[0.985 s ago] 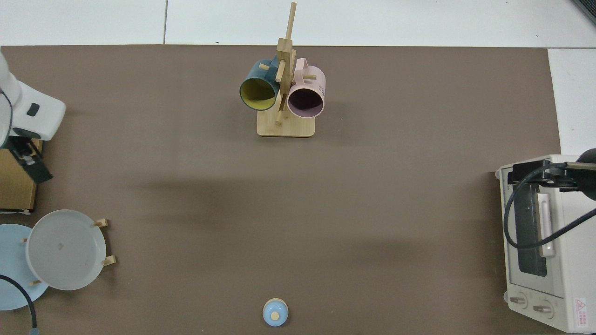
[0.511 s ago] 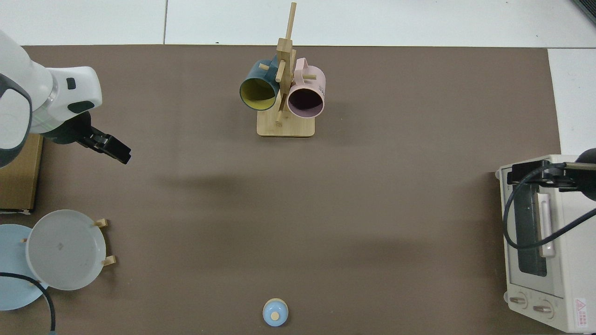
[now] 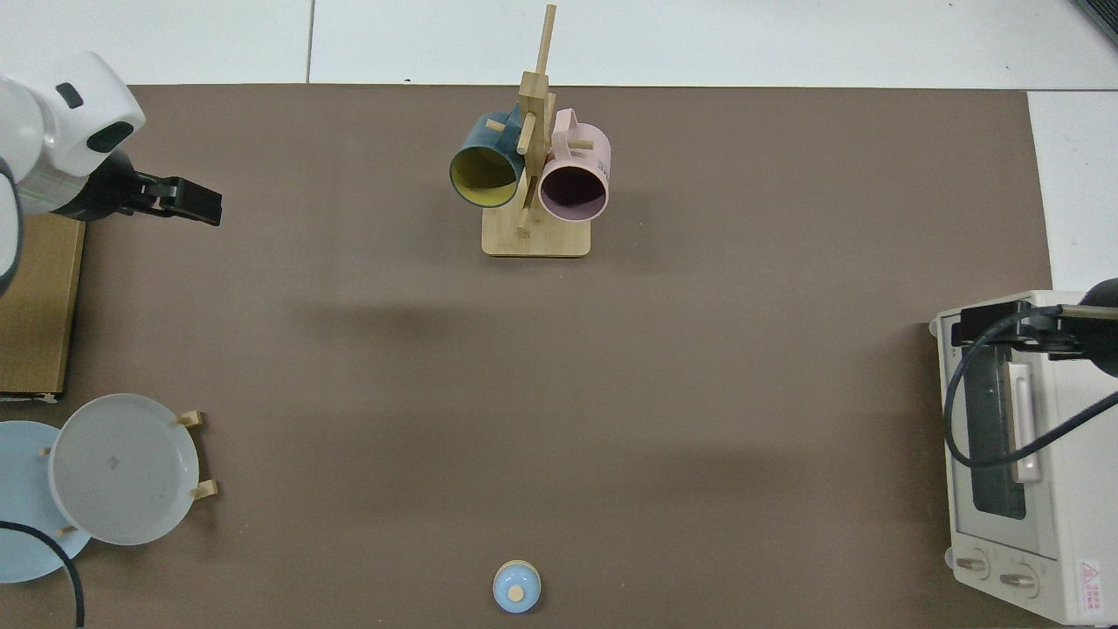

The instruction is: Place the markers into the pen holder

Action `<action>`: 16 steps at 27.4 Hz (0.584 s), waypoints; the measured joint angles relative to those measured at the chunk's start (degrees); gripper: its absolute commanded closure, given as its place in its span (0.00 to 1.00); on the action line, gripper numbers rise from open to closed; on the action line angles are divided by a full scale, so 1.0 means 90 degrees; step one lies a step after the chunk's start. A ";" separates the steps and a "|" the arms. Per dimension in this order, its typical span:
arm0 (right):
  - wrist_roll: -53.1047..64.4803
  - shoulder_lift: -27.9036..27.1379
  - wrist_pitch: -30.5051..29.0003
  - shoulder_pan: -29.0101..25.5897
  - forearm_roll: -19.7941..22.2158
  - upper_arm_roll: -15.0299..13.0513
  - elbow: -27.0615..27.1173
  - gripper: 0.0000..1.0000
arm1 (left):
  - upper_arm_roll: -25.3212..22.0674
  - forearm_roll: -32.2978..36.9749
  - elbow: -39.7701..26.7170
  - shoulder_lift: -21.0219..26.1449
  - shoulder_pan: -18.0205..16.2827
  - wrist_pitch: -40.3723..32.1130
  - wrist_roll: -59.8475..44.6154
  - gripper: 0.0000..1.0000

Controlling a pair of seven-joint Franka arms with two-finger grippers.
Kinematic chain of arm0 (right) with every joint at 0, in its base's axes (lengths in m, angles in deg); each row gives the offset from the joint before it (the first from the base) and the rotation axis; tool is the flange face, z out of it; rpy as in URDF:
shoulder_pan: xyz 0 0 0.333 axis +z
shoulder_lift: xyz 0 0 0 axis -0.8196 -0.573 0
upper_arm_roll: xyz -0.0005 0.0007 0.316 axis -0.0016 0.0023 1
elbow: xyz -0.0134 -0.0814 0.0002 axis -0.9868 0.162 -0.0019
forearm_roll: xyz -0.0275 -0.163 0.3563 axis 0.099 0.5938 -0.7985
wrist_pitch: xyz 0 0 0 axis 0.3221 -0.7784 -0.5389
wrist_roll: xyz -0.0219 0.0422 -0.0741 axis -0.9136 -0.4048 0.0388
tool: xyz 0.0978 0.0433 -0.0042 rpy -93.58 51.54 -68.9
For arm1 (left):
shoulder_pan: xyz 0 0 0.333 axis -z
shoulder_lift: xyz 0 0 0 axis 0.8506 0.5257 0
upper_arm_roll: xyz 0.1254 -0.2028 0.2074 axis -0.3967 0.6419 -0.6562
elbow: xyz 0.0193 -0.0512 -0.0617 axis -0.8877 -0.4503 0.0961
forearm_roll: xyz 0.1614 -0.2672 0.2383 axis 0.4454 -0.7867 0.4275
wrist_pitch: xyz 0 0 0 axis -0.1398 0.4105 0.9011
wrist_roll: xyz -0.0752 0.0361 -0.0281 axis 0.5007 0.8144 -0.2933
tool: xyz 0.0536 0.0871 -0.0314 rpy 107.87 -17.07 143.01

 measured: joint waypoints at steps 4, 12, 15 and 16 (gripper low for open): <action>0.0000 0.0000 0.0000 0.0000 0.0000 0.0000 0.0000 0.00 | -0.0042 0.0005 0.0000 -0.0357 -0.0045 -0.0457 -0.0255 0.00; 0.0000 0.0000 0.0000 0.0000 0.0000 0.0000 0.0000 0.00 | -0.0002 0.0015 -0.0283 -0.1329 -0.0057 -0.1570 -0.0777 0.00; 0.0000 0.0000 0.0000 0.0000 0.0000 0.0000 0.0000 0.00 | 0.0020 0.0015 -0.0740 -0.1653 -0.0056 -0.1524 -0.0832 0.00; 0.0000 0.0000 0.0000 0.0000 0.0000 0.0000 0.0000 0.00 | 0.0025 0.0015 -0.0865 -0.1722 -0.0056 -0.1496 -0.0843 0.00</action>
